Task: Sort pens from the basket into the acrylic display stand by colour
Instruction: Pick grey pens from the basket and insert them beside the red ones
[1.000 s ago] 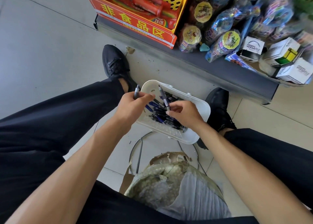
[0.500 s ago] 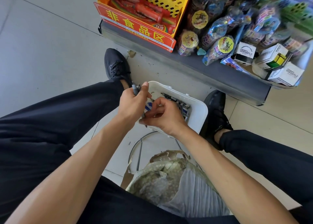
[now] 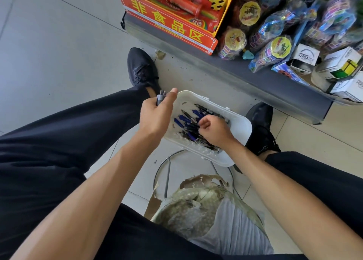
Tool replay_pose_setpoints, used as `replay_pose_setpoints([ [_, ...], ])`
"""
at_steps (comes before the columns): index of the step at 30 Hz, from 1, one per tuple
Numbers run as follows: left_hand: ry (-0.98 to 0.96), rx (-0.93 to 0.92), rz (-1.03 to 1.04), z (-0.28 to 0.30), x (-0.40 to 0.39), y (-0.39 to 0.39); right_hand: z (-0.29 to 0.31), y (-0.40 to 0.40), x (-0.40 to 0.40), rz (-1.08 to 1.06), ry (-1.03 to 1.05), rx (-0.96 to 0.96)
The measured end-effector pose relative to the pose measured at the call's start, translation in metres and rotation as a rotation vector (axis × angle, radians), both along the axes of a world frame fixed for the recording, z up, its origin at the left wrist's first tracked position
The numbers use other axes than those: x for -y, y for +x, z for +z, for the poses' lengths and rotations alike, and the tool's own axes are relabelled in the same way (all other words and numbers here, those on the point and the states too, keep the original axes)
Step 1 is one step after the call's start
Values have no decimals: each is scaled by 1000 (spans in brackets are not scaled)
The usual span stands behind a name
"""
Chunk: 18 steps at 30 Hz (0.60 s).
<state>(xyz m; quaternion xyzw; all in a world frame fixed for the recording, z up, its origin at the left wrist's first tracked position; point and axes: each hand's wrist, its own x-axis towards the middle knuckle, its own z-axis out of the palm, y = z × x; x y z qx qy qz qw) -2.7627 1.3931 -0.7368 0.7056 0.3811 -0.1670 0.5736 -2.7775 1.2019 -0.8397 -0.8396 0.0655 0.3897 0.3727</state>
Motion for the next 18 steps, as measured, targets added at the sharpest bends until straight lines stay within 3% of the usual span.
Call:
replay_pose_setpoints([
  [6, -20, -11, -83, -2, 1, -3, -33, 12, -3, 167, -239, -27],
  [18, -53, 44, -147, 1, 8, -6, -44, 9, -17, 363, -329, -17],
])
